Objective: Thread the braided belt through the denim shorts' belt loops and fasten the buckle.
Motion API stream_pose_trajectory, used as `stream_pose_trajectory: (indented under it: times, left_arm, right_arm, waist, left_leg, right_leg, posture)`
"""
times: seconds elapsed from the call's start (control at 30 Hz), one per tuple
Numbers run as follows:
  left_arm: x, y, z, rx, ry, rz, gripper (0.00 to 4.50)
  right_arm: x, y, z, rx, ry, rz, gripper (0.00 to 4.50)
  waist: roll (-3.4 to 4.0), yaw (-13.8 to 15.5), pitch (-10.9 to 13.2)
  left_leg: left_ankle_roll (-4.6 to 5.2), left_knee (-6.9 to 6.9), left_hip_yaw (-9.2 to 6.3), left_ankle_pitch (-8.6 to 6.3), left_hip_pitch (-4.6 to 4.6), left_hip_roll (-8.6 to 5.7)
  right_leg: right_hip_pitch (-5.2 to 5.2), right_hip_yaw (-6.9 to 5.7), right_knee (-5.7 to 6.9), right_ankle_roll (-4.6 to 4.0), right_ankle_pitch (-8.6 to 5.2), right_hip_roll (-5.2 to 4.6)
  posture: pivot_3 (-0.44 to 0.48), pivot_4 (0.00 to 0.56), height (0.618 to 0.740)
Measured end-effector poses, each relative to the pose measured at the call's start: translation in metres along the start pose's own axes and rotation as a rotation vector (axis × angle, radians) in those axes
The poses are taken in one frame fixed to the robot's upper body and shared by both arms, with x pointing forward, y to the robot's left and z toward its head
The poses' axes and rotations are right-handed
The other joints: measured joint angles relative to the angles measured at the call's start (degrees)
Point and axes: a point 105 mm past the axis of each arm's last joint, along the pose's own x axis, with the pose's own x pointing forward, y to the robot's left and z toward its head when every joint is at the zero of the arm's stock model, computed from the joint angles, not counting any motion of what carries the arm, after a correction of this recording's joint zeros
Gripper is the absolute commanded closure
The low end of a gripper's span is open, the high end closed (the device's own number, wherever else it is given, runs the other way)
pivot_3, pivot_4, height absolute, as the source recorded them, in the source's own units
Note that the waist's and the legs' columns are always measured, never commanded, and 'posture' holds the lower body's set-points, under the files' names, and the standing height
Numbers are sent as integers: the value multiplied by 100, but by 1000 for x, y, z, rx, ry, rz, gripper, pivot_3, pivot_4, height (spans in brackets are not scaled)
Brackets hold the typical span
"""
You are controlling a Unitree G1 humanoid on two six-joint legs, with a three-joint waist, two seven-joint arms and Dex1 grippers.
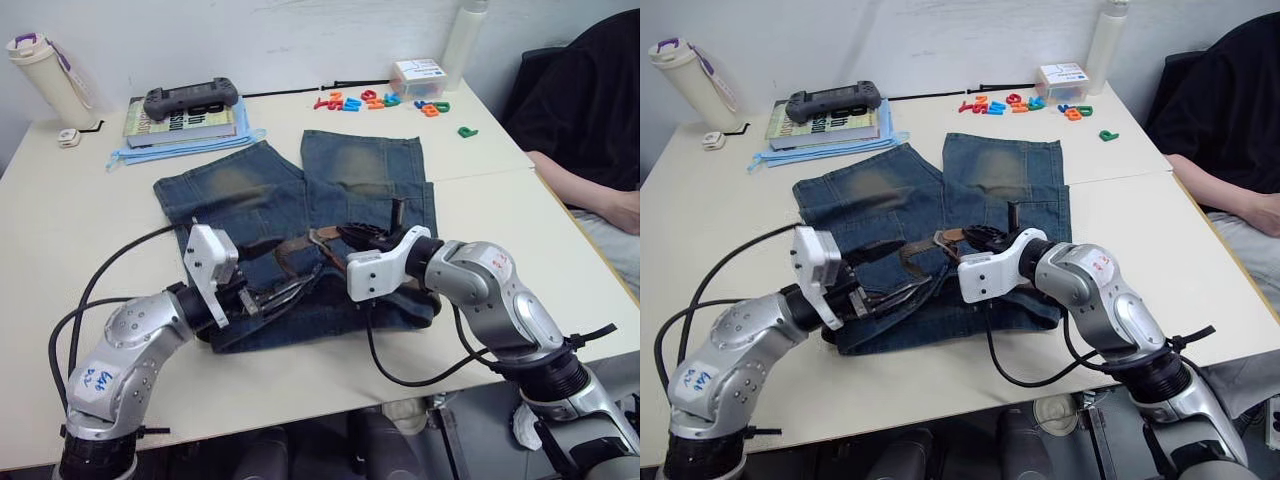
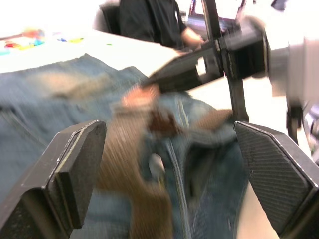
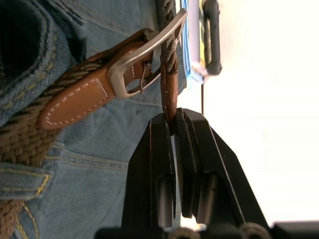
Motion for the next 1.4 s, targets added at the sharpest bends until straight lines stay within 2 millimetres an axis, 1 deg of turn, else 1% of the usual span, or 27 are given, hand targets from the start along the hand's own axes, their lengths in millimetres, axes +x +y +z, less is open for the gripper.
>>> stream_pose_trajectory:
  times: [0.1, 0.27, 0.37, 0.47, 0.57, 0.8, 0.93, 1.07, 1.17, 1.3, 1.33, 1.4]
  left_arm:
    - [5, 7, 5, -6, -25, 24, 0]
    - [14, 11, -3, -41, -9, 23, 0]
    - [19, 10, -7, -53, -9, 12, 0]
    - [26, 8, -13, -85, -5, -12, 0]
    - [29, 9, -9, -84, -17, -21, 0]
    - [30, 8, -10, -76, -9, -27, 0]
    - [32, 7, -11, -78, -5, -27, 0]
    - [33, 5, -12, -78, -2, -29, 0]
    - [36, 7, -14, -12, 26, -13, 0]
    - [41, 12, -8, 86, 28, 30, 0]
    - [44, 12, -8, 167, 39, 55, 0]
    - [48, 8, -8, 252, 47, 63, 0]
  right_arm:
    - [-2, -2, 4, -33, -22, -10, 4434]
    - [-7, -12, 4, -67, -26, -61, 4434]
    - [-7, -13, 5, -76, -35, -70, 4434]
    - [-7, -13, 7, -94, -46, -69, 4434]
    - [-7, -11, 9, -100, -53, -65, 4434]
    - [-7, -7, 7, -100, -41, -55, 4434]
    - [-8, 0, 7, -87, -44, -36, 4434]
    - [-8, 1, 8, -90, -48, -30, 4434]
    - [-8, 2, 8, -94, -51, -28, 4434]
    - [-8, 2, 8, -98, -51, -17, 4434]
    - [-8, 3, 8, -97, -48, -8, 4434]
    - [-8, 3, 7, -96, -43, 1, 4434]
  waist:
    - [0, -13, 0]
    - [0, -2, 0]
    - [0, -2, 0]
    - [0, -4, 0]
    - [0, -7, 0]
    - [0, -3, 0]
    - [0, -2, 0]
    - [0, -6, 0]
    - [0, 1, 0]
    - [0, -3, 0]
    - [0, -5, 0]
    - [0, 1, 0]
  left_leg:
    - [0, -1, 2, 0, 0, 0]
    - [-1, 0, 4, 0, 0, 1]
    - [-1, 0, 4, 0, 0, 1]
    - [-1, 0, 4, 0, 0, 1]
    - [-1, 0, 4, 0, 0, 1]
    - [-1, 0, 5, 0, 0, 1]
    - [-1, 0, 5, 0, 0, 1]
    - [-1, 0, 5, 0, 1, 1]
    - [-1, 0, 5, 0, 0, 0]
    - [-1, 0, 5, 0, 1, 0]
    - [-1, 0, 5, 0, 0, 0]
    - [-1, -1, 5, 0, 0, -1]
  right_leg:
    - [0, 2, -2, 0, 0, 2]
    - [-1, 3, -1, 0, 0, 3]
    - [-1, 4, -1, 0, 0, 3]
    - [-1, 4, -1, 0, 0, 3]
    - [-1, 4, -1, 0, 0, 4]
    - [-1, 6, -1, 0, 0, 3]
    - [-1, 6, -1, 0, 0, 3]
    - [-1, 6, 0, 0, 0, 4]
    - [-1, 6, 0, 0, 0, 3]
    - [-1, 7, -1, 0, 0, 3]
    - [-1, 7, -2, 0, 0, 4]
    - [-1, 7, -3, 0, 0, 3]
  posture:
    - [0, 150, 714]
    - [0, 150, 714]
    - [0, 150, 714]
    - [0, 150, 714]
    - [0, 150, 714]
    - [0, 150, 714]
    - [0, 150, 714]
    - [0, 150, 714]
    - [0, 150, 714]
    - [0, 150, 714]
    - [0, 150, 714]
    - [0, 150, 714]
